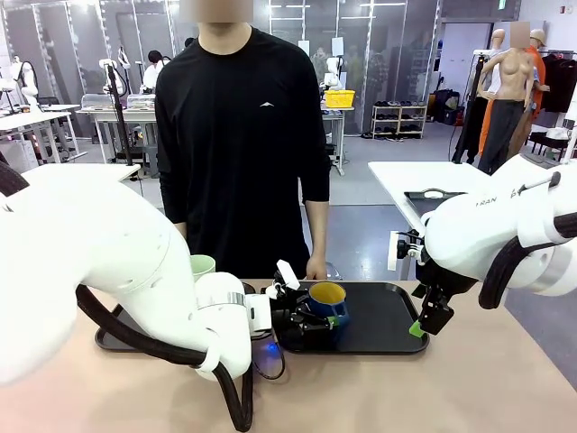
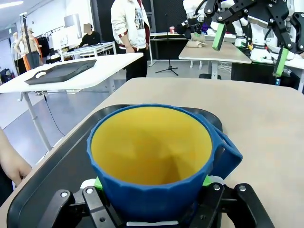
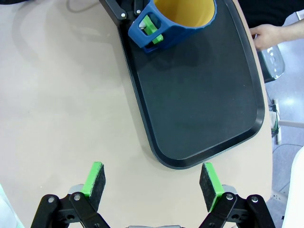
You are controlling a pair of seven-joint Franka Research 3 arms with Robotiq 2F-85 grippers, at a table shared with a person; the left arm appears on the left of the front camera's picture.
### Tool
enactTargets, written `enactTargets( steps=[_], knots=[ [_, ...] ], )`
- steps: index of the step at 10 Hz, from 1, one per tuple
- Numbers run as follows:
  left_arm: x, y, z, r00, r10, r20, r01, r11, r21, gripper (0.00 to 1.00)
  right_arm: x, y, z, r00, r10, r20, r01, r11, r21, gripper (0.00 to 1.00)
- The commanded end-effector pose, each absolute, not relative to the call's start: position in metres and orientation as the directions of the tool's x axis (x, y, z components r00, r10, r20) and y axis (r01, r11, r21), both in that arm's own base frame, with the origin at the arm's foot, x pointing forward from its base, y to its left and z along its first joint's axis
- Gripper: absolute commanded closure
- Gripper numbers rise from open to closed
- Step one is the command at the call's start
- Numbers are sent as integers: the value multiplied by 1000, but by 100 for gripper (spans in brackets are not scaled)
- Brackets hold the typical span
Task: Sort and store the cups by type.
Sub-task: Pick up the Handle plastic cup and place it into the empty Flat Tray.
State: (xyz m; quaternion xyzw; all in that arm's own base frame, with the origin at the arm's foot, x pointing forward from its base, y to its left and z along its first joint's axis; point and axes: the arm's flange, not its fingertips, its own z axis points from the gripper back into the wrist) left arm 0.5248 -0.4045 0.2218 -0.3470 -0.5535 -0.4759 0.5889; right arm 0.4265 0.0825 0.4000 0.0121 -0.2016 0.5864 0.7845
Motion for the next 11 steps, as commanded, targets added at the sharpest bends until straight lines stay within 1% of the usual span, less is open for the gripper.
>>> enactTargets(
  steps=[1, 5, 6, 7, 8, 9, 11],
  knots=[
    [515, -398, 201, -94, -192, 977, 937, 315, 152, 24, 424, 83, 398, 241, 914, 327, -918, 325, -229, 0],
    [510, -393, 201, -77, -199, 977, 942, 306, 137, 24, 424, 83, 398, 241, 914, 327, -918, 325, -229, 0],
    [509, -391, 202, -66, -192, 979, 944, 306, 123, 17, 424, 83, 398, 241, 914, 327, -918, 325, -229, 0],
    [508, -390, 201, -58, -185, 981, 943, 311, 114, 5, 424, 83, 398, 241, 914, 327, -918, 325, -229, 0],
    [507, -389, 200, -56, -185, 981, 944, 310, 113, 0, 424, 83, 398, 241, 914, 327, -918, 325, -229, 0],
    [505, -388, 201, -55, -182, 982, 943, 313, 111, 1, 424, 83, 398, 241, 914, 327, -918, 325, -229, 0],
    [501, -384, 203, -57, -176, 983, 938, 328, 113, 0, 424, 83, 398, 241, 914, 327, -918, 325, -229, 0]
  ],
)
